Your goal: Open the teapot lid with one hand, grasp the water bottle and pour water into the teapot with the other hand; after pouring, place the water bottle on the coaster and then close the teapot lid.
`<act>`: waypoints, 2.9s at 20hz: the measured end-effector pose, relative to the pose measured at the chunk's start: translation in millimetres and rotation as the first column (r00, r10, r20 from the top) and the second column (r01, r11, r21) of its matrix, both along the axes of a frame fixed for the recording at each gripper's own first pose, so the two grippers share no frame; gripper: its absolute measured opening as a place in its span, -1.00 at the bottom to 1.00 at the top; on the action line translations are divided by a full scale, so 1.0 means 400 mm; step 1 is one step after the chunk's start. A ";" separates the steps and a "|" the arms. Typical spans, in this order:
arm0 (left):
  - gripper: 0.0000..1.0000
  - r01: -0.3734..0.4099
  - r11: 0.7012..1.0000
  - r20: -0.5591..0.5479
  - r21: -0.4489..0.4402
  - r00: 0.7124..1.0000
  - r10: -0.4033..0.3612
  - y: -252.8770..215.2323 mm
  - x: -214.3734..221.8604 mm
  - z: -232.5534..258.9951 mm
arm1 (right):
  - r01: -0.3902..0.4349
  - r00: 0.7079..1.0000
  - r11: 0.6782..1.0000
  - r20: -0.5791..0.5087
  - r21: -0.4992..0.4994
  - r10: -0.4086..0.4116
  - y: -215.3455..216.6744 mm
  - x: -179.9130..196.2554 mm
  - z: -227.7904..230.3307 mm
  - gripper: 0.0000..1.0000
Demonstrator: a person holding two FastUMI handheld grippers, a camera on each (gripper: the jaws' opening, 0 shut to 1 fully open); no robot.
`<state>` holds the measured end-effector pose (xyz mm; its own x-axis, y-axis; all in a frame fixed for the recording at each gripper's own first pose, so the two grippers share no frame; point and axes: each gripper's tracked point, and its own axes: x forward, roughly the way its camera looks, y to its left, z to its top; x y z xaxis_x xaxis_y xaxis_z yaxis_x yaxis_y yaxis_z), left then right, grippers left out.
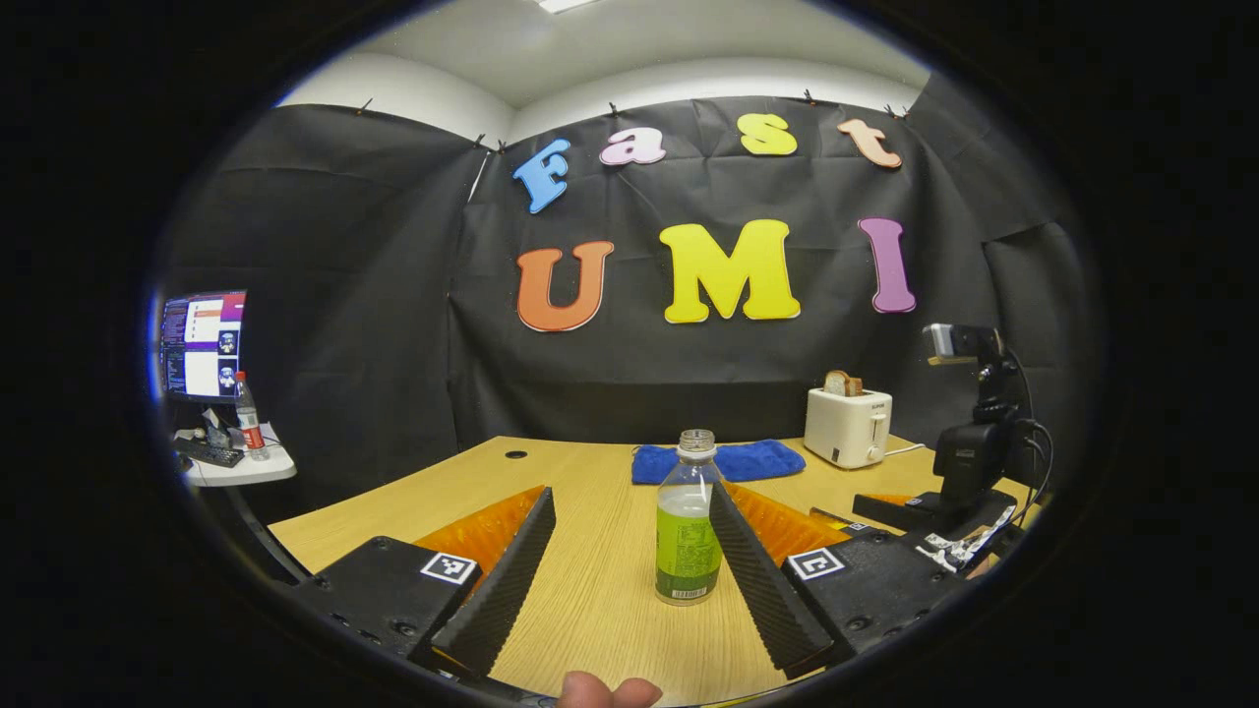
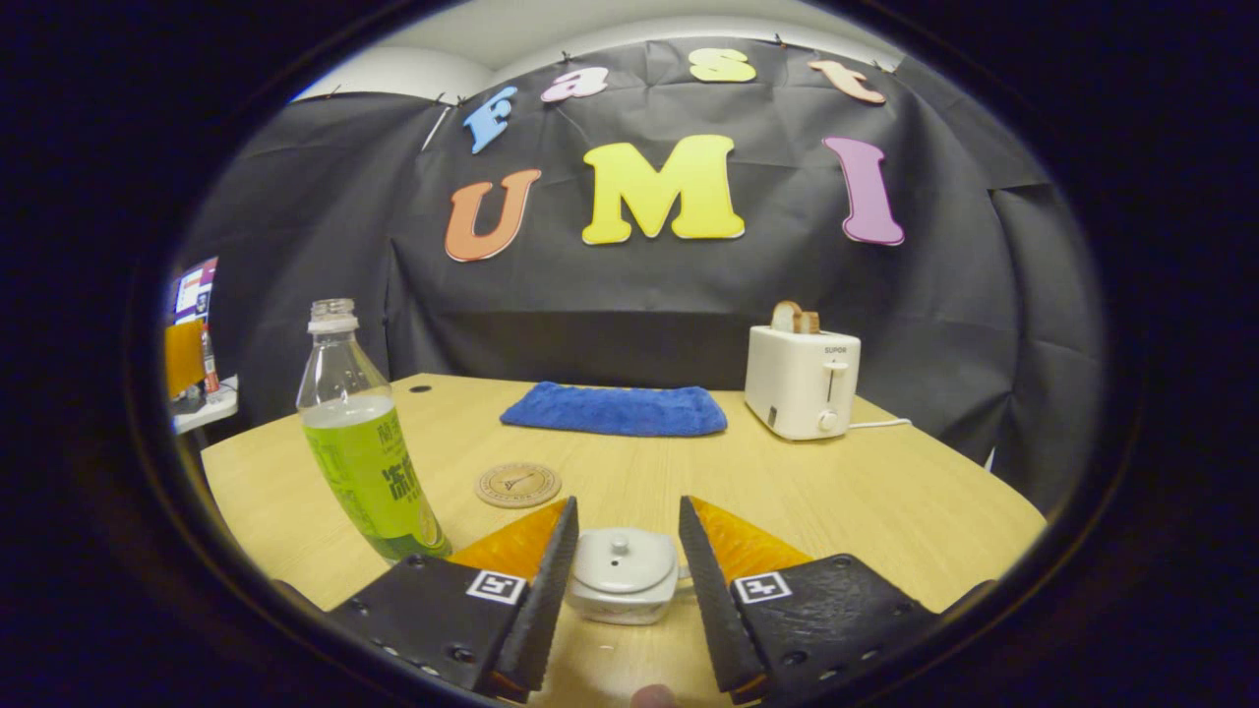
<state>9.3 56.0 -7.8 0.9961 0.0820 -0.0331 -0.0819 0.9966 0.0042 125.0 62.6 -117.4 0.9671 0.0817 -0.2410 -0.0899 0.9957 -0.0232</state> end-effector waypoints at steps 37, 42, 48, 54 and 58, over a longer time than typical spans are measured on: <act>0.98 0.136 0.988 -0.287 -0.077 0.946 -0.152 -0.110 0.193 -0.323 | -0.026 0.992 1.000 0.120 0.002 0.026 -0.160 -0.115 0.183 -1.00; 0.77 0.143 0.988 -0.291 -0.054 0.944 -0.153 -0.110 0.193 -0.317 | -0.031 0.992 1.000 0.119 0.001 0.031 -0.168 -0.117 0.181 -1.00; 0.53 0.141 0.982 -0.326 0.124 0.941 -0.094 -0.081 0.185 -0.283 | -0.043 0.993 0.999 0.108 0.019 0.040 -0.188 -0.125 0.174 -1.00; 0.48 0.183 0.881 -0.371 0.436 0.929 -0.009 -0.039 0.183 -0.205 | -0.038 0.993 0.999 0.112 0.030 0.035 -0.240 -0.138 0.182 -1.00; 0.48 0.231 0.751 -0.383 0.619 0.923 0.031 -0.033 0.197 -0.167 | -0.022 0.993 1.000 0.119 0.004 0.021 -0.282 -0.152 0.176 -1.00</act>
